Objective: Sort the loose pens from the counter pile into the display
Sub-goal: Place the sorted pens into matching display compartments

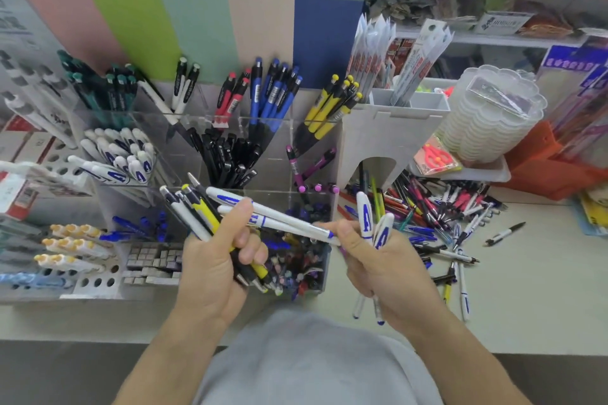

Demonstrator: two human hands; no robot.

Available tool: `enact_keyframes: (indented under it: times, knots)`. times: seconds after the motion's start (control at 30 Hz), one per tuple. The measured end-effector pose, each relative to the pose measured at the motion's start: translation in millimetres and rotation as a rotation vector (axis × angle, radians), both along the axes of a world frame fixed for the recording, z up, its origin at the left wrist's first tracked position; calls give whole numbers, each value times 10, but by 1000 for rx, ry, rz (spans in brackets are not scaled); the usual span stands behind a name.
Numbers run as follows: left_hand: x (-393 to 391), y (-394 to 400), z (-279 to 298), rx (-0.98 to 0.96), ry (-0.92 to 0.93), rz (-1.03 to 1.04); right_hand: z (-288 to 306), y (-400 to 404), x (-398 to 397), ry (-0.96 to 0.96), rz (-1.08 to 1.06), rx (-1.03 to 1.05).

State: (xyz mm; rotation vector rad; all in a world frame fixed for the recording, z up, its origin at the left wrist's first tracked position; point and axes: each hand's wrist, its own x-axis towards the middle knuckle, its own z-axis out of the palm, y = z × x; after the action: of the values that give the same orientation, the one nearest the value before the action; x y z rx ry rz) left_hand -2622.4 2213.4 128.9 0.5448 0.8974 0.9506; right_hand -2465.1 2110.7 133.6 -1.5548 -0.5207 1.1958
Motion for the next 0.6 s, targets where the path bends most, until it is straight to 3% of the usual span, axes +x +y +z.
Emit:
enact_keyframes:
  times: [0.07, 0.17, 0.27, 0.33, 0.43, 0.6]
  knots:
    - [-88, 56, -4, 61, 77, -118, 42, 4, 133, -88, 61, -17]
    - [-193, 110, -42, 126, 213, -387, 89, 64, 168, -23, 115, 42]
    - [-167, 85, -14, 213, 303, -671, 92, 94, 15, -20, 444, 8]
    - [-136, 73, -3, 269, 363, -740, 62, 56, -108, 85, 563, -19]
    - [-160, 92, 26, 382, 521, -841, -5, -20, -144, 310, 554, -39]
    - [-188, 112, 13, 399, 502, -884, -108, -19, -122, 287, 658, 36]
